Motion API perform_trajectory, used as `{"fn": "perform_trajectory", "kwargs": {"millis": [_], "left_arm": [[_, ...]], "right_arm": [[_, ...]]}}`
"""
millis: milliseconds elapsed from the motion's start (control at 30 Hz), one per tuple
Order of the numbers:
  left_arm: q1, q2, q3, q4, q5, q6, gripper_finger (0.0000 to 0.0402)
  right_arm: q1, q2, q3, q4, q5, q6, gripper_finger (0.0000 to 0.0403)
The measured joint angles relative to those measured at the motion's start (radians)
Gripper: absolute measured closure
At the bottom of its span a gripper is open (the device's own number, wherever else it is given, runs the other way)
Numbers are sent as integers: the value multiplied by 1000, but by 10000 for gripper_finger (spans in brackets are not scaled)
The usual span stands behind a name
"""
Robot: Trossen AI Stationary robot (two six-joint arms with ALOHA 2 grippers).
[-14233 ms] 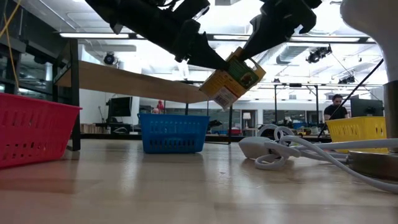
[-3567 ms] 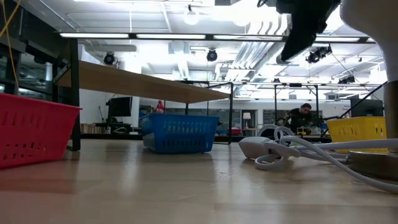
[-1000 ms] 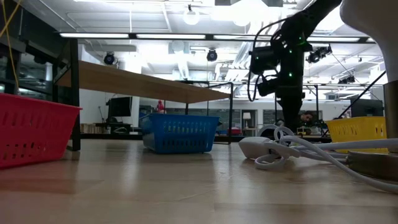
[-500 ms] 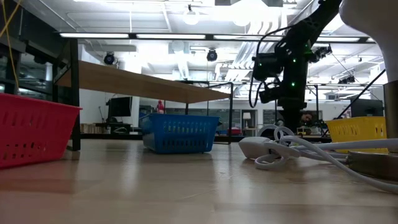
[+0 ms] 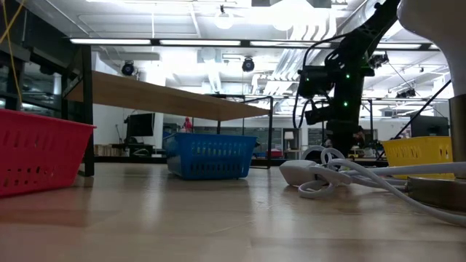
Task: Pick & Place Office Desk Supplies
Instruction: Put the green spring keychain into the yellow bin
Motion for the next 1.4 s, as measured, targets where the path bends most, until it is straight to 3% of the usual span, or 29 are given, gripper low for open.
{"fn": "perform_trajectory", "kwargs": {"millis": [667, 1167, 1400], "left_arm": [[0, 0, 0, 0, 0, 0, 252], [0, 0, 0, 0, 0, 0, 252], [0, 0, 0, 0, 0, 0, 252]], "right_arm": [[-9, 49, 1, 43, -8, 3, 248], [-9, 47, 0, 42, -7, 4, 376], [-9, 47, 0, 44, 2, 12, 388]]}}
